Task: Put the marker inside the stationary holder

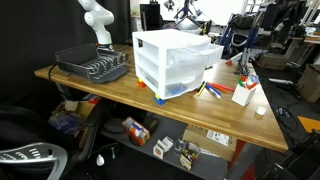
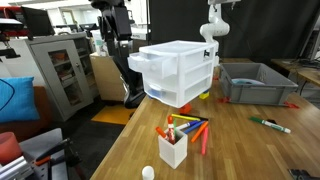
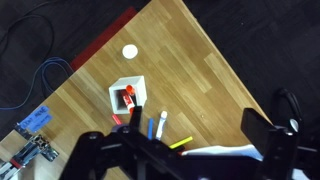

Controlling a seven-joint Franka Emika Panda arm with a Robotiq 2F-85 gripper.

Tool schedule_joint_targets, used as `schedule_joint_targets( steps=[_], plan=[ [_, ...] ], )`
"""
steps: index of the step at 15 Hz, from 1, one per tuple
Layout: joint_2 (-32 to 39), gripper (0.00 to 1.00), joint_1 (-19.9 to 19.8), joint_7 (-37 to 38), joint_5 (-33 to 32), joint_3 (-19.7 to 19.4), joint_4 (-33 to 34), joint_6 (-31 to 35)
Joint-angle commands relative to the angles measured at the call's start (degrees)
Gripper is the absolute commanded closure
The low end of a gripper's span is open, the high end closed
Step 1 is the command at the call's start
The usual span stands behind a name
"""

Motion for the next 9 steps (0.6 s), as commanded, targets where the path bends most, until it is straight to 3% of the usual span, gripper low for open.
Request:
schedule_joint_targets(
  steps=[1,2,9],
  plan=[
    [5.05,0.0,-0.9,1.87,-6.54,0.52,1.18,1.51],
    [3.17,0.0,0.24,1.12,-3.95,-0.35,0.33,0.43],
    [3.32,0.0,0.33,1.26,-4.31,-0.38,0.37,0.75]
  ],
)
